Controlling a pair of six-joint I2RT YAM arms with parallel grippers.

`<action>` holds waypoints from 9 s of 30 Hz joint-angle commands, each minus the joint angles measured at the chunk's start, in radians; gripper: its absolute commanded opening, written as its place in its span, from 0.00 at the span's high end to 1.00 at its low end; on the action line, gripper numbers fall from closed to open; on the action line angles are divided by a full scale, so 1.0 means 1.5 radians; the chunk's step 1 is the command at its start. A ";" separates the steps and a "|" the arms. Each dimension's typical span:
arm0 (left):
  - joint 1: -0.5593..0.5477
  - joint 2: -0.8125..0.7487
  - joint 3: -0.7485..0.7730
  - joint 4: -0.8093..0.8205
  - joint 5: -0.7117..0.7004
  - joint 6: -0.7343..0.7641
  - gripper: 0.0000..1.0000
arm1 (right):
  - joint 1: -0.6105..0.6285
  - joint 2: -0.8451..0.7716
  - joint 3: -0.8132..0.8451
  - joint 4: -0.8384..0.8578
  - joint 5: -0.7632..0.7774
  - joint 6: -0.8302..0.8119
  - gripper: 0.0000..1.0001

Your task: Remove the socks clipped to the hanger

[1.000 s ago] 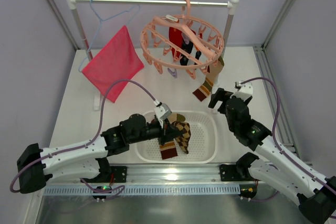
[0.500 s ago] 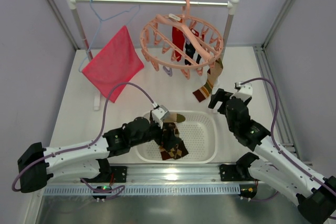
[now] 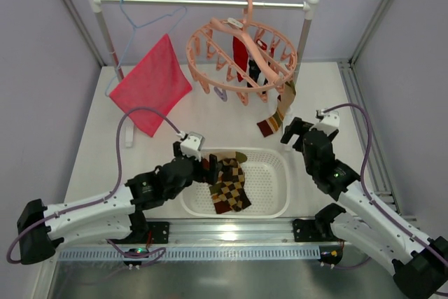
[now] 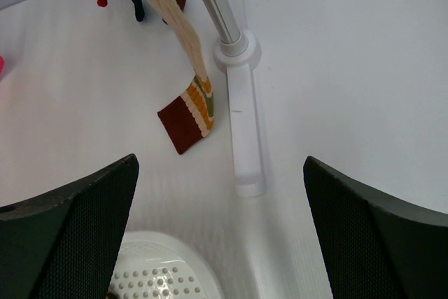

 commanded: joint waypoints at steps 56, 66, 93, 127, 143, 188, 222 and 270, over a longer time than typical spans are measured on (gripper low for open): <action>0.030 0.979 0.705 0.650 -0.187 0.229 0.09 | -0.289 -0.300 -0.048 0.022 -0.382 0.007 0.00; 0.030 1.010 0.725 0.676 -0.202 0.247 0.53 | -0.288 -0.320 -0.039 0.005 -0.379 0.001 0.00; -0.095 1.033 0.698 0.861 -0.345 0.523 0.33 | -0.288 -0.294 -0.052 0.018 -0.358 -0.023 0.00; 0.039 1.083 0.869 0.720 -0.408 0.485 0.15 | -0.290 -0.325 -0.043 0.002 -0.368 -0.042 0.00; -0.019 1.007 0.682 1.025 -0.393 0.682 1.00 | -0.289 -0.298 -0.052 0.024 -0.383 -0.038 0.00; -0.085 0.729 0.376 0.855 -0.293 0.532 1.00 | -0.260 -0.001 0.301 -0.044 -0.696 -0.187 0.00; -0.086 0.699 0.345 0.843 -0.281 0.503 1.00 | -0.100 0.165 0.379 -0.031 -0.654 -0.250 0.17; -0.128 0.236 0.187 0.220 -0.090 0.143 1.00 | -0.092 0.116 0.277 0.022 -0.498 -0.238 0.20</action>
